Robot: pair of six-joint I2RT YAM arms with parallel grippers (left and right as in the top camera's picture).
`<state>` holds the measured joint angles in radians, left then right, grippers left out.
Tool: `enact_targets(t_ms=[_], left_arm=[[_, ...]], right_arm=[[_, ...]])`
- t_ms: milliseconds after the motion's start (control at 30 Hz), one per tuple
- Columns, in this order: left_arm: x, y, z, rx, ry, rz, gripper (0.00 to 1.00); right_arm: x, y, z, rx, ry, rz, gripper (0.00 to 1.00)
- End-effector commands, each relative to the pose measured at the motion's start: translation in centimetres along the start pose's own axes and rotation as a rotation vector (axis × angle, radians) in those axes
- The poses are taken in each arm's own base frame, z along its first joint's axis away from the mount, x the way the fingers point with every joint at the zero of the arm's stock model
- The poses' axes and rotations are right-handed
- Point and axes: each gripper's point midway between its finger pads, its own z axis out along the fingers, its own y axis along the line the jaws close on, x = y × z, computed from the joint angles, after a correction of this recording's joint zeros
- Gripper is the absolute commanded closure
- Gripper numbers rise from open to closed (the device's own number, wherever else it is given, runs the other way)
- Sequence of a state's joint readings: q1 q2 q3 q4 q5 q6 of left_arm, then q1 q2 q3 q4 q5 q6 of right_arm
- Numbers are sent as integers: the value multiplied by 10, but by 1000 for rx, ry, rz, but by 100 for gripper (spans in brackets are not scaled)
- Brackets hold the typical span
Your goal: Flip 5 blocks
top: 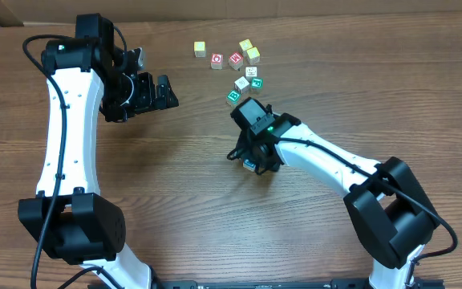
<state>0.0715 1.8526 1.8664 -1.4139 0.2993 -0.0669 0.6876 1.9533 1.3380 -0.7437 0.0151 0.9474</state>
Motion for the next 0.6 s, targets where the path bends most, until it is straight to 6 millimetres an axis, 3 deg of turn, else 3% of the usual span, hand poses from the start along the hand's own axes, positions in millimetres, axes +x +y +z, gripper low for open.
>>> enact_targets(t_ms=[0,233,567], left_arm=[[-4,-2,0,-2,-8,21,0],[-4,-2,0,-2,-8,21,0],[-4,-2,0,-2,-8,20,0]], right_arm=[[2,-4,4,-2,-9,32,33],[4,0,5,-26,4,15,34],[13,6,7,-27,-9,-8,43]])
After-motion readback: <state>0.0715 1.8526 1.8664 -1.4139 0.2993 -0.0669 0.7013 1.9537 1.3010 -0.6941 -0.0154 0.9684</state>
